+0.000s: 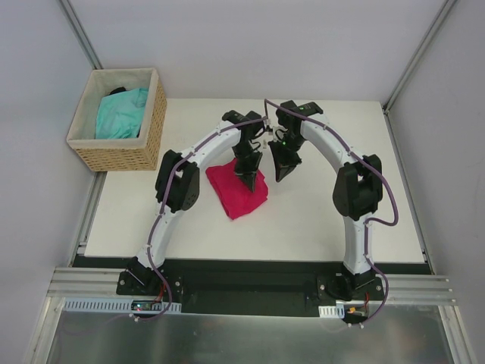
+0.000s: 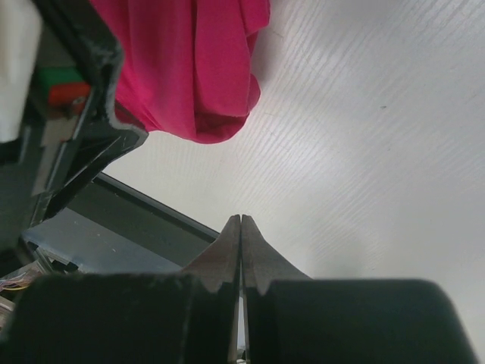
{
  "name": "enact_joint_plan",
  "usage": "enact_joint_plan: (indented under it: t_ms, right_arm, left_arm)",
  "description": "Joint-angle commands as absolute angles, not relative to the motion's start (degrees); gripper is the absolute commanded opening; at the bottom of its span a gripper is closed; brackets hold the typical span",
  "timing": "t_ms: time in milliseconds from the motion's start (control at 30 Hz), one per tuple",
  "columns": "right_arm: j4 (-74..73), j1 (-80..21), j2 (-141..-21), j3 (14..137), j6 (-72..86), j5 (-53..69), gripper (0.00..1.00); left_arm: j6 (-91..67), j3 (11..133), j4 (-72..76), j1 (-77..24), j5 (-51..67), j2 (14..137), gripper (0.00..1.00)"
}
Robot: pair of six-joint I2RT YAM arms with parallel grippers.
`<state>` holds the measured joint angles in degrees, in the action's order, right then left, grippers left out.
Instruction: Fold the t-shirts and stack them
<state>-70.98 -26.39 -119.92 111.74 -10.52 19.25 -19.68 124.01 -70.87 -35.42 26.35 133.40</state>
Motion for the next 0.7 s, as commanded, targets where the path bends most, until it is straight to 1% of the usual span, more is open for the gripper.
enact_joint_plan:
  t_ms: [0,367,467,667]
  right_arm:
    - [-73.4,-26.4,-115.3,110.6,-10.4,17.9,0.01]
    - [-74.3,-26.4,-114.7,110.3,-10.6,16.8,0.01]
    - [-75.6,-26.4,-115.0,111.6,-11.0,16.1,0.01]
    - [-76.3,-26.4,-113.3,110.7,-11.2,14.1,0.01]
  left_arm:
    - [-19.3,126.0,-69.3,-36.6,28.9,135.9,0.0]
    - [-19.8,124.3,-67.6,-37.7,32.6,136.0,0.0]
    - [-19.7,124.5,-66.3,-38.3,34.4,137.9,0.0]
    - [-19.4,124.1,-63.6,-38.8,32.4,143.1,0.0]
